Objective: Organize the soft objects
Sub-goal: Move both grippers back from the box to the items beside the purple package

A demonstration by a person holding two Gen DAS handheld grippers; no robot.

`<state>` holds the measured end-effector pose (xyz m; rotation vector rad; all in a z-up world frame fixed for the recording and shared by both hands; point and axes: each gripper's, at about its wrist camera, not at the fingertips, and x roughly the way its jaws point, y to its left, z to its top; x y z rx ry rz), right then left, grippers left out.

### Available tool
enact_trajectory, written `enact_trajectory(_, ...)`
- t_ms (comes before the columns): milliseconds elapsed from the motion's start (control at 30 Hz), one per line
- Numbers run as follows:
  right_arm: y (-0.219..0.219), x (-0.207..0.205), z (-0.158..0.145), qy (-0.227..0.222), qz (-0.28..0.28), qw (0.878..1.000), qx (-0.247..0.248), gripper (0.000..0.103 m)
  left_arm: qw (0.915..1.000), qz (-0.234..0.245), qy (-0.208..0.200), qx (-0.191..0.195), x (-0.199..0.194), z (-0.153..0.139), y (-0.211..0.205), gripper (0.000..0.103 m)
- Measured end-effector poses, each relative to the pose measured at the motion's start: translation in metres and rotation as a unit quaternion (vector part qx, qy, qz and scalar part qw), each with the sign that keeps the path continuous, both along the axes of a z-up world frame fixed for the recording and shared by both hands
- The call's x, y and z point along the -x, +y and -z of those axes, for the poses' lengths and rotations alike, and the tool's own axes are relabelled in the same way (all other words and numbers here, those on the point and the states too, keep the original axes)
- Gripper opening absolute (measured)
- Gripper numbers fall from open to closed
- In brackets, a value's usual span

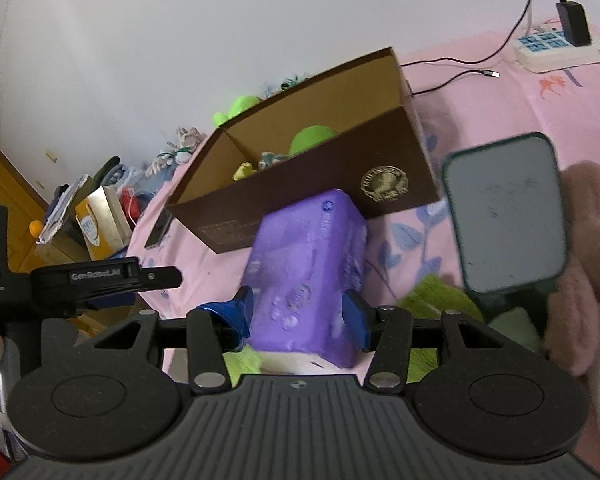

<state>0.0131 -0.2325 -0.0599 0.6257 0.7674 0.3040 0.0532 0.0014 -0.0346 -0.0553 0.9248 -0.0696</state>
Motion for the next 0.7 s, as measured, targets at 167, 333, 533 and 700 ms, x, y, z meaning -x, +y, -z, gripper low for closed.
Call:
enact_trajectory(167, -0.015, 0.012, 0.004, 0.007, 0.005, 1.0, 0.008, 0.034, 0.9999, 0.001, 0.015, -0.003, 0.011, 0.01, 0.001, 0.091)
enact_trajectory(333, -0.028, 0.022, 0.007, 0.009, 0.007, 1.0, 0.015, 0.034, 0.9996, 0.023, 0.018, -0.002, 0.03, 0.014, -0.004, 0.091)
enact_trajectory(533, -0.039, 0.033, 0.008, 0.009, 0.0, 1.0, 0.021, 0.034, 0.9984, 0.047, 0.031, -0.001, 0.051, 0.024, -0.013, 0.091)
enact_trajectory(700, -0.052, 0.041, 0.013, 0.015, 0.001, 1.0, 0.023, 0.034, 0.9975, 0.057, 0.036, 0.021, 0.065, 0.031, -0.019, 0.091)
